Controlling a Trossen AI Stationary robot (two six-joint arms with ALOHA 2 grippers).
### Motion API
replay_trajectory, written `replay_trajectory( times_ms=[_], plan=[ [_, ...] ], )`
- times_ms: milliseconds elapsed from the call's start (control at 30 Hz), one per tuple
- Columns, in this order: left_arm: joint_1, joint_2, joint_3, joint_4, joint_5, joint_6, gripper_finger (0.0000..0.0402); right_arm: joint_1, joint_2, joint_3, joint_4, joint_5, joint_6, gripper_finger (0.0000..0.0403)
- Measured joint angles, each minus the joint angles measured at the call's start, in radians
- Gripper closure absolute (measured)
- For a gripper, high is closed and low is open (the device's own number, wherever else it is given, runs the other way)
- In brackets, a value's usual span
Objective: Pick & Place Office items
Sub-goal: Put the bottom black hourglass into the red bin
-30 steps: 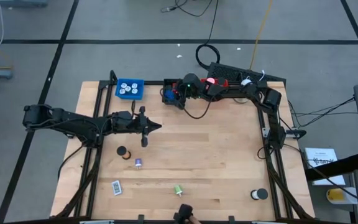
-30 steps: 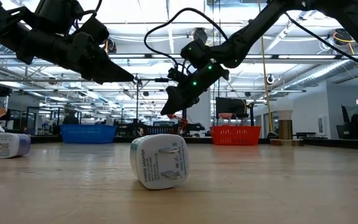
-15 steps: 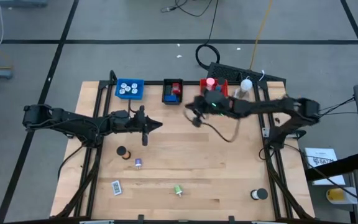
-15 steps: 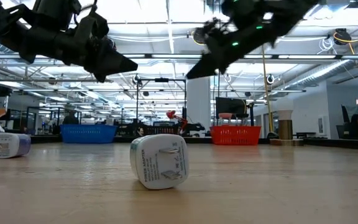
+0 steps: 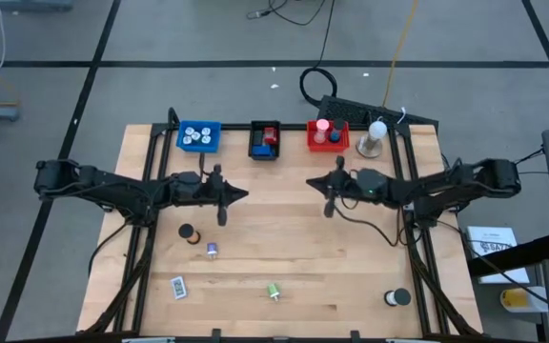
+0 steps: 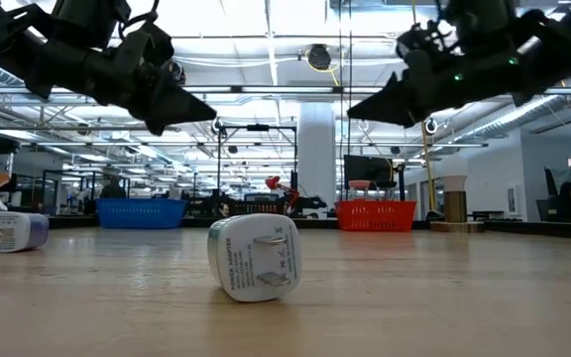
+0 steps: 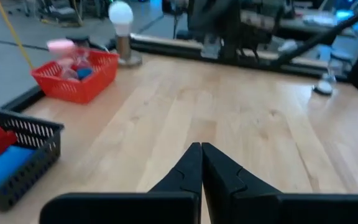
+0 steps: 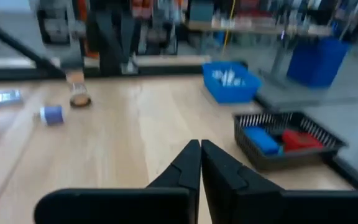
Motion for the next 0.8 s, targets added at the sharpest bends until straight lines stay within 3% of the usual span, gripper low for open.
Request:
replay_trajectory(
  times_ms=[167, 267, 367, 533, 633, 800],
  plan=[
    [-0.06, -0.042, 0.002, -0.078, -0.062, 0.036, 0.0398, 0.028, -0.001, -0.08, 0.207, 0.0, -0.008, 0.04],
    [-0.098, -0.059, 0.001, -0.094, -0.1, 0.05, 0.0398, 0.059, -0.013, -0.078, 0.176, 0.0, 0.002, 0.0402],
    [-0.127, -0.06, 0.001, -0.095, -0.103, 0.05, 0.0389, 0.103, -0.065, -0.009, -0.108, 0.028, 0.042, 0.0402],
    [-0.157, -0.058, 0.001, -0.106, -0.104, 0.053, 0.0384, 0.25, -0.116, 0.197, -0.737, 0.301, 0.173, 0.0402],
    [-0.161, -0.053, 0.001, -0.108, -0.104, 0.078, 0.0395, 0.346, -0.106, 0.33, -1.058, 0.37, 0.382, 0.0402],
    [-0.161, -0.053, 0.001, -0.054, -0.114, 0.1, 0.039, 0.486, -0.035, 0.524, -1.516, 0.371, 0.802, 0.0403]
  ],
)
